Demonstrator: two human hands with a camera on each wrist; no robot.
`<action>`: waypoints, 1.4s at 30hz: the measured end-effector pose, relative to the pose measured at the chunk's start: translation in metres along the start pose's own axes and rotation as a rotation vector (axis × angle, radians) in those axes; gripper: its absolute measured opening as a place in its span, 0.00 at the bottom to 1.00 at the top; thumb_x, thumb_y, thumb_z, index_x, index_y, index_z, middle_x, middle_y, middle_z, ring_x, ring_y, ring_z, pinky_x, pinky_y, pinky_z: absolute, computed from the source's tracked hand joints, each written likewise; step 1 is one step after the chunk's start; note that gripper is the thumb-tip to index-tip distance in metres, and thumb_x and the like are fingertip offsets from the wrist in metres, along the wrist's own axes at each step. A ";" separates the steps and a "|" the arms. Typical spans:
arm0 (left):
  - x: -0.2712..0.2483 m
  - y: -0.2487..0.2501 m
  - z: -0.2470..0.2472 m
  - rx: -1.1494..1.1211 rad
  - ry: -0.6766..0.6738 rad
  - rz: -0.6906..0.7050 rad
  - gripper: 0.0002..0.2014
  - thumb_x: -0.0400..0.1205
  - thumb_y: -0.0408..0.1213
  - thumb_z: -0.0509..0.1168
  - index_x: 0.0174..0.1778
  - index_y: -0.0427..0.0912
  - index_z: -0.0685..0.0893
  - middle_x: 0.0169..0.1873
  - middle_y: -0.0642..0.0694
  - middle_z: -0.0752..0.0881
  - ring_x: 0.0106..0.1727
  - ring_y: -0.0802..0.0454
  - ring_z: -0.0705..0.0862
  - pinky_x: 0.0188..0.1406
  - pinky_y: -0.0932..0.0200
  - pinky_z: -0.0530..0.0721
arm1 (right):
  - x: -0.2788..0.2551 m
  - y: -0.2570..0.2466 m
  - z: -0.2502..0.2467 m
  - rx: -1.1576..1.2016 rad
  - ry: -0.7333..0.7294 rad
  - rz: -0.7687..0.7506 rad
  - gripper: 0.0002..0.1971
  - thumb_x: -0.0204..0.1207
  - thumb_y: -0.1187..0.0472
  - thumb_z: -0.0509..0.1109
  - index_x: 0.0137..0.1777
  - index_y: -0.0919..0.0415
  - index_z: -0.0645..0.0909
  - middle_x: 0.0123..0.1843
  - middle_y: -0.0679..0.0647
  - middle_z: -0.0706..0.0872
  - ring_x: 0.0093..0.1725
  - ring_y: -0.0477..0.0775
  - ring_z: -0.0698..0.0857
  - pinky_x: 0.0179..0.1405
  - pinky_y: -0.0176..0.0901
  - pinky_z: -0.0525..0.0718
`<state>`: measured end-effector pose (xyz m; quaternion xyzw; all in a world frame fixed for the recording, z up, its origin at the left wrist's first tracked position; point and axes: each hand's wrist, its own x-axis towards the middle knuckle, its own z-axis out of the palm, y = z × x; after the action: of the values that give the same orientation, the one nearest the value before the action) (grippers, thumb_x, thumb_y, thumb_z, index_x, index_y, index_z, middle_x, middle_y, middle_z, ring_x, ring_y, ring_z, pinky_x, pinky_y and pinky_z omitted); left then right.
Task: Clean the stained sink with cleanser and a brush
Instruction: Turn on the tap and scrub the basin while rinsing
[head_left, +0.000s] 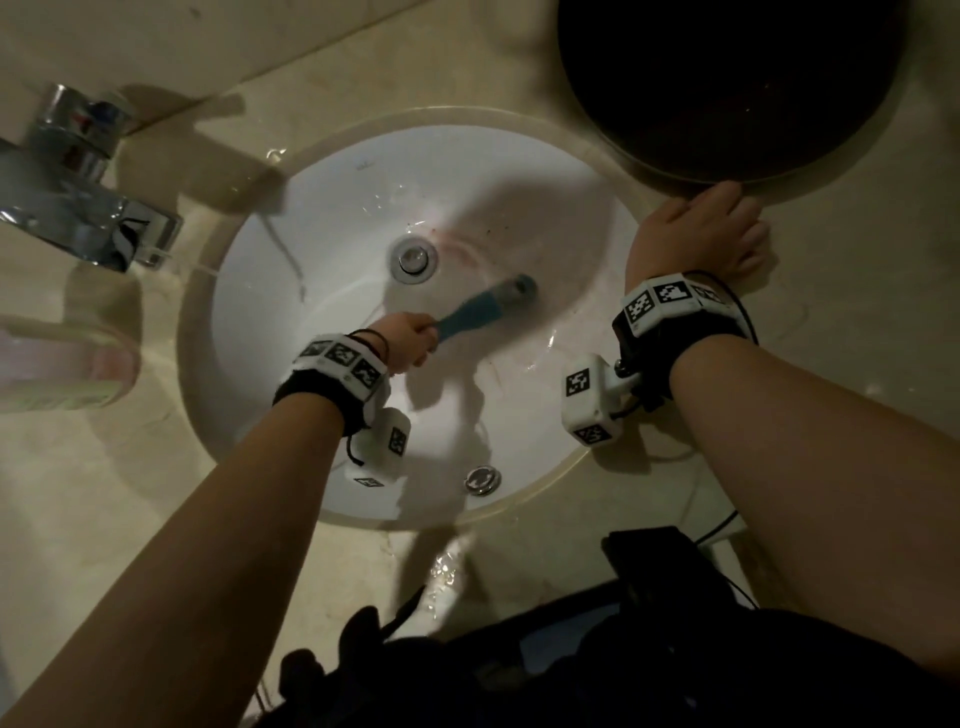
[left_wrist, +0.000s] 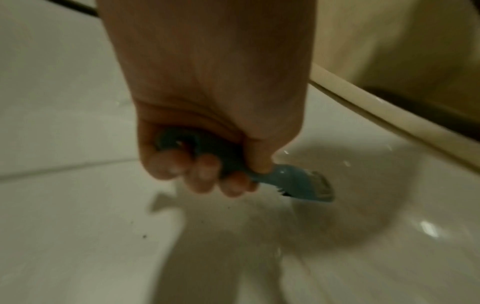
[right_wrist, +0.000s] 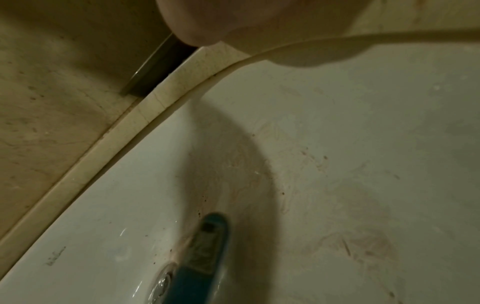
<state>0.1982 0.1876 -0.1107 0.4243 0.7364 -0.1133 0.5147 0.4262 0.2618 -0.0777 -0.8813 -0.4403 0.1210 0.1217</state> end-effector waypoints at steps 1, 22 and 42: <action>0.001 0.005 0.005 0.052 -0.034 0.019 0.11 0.86 0.35 0.52 0.42 0.41 0.77 0.28 0.46 0.75 0.24 0.51 0.71 0.19 0.67 0.71 | 0.000 0.000 0.000 0.001 -0.001 0.002 0.17 0.78 0.57 0.53 0.63 0.62 0.73 0.68 0.59 0.74 0.69 0.60 0.71 0.62 0.52 0.65; 0.029 0.040 0.008 0.382 0.264 0.162 0.15 0.88 0.41 0.48 0.64 0.40 0.74 0.54 0.37 0.83 0.52 0.40 0.83 0.46 0.53 0.77 | 0.003 -0.001 0.002 0.004 -0.008 0.017 0.16 0.78 0.57 0.54 0.62 0.62 0.73 0.68 0.59 0.74 0.69 0.60 0.70 0.61 0.51 0.64; 0.017 0.018 -0.009 0.520 0.456 0.055 0.19 0.86 0.33 0.49 0.74 0.41 0.66 0.54 0.34 0.85 0.53 0.35 0.84 0.45 0.50 0.78 | 0.002 -0.001 0.000 0.000 -0.024 0.009 0.17 0.78 0.57 0.54 0.63 0.63 0.72 0.69 0.61 0.73 0.70 0.61 0.69 0.64 0.54 0.65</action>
<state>0.2033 0.2128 -0.1168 0.5753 0.7672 -0.1856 0.2144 0.4266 0.2645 -0.0776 -0.8818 -0.4376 0.1321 0.1161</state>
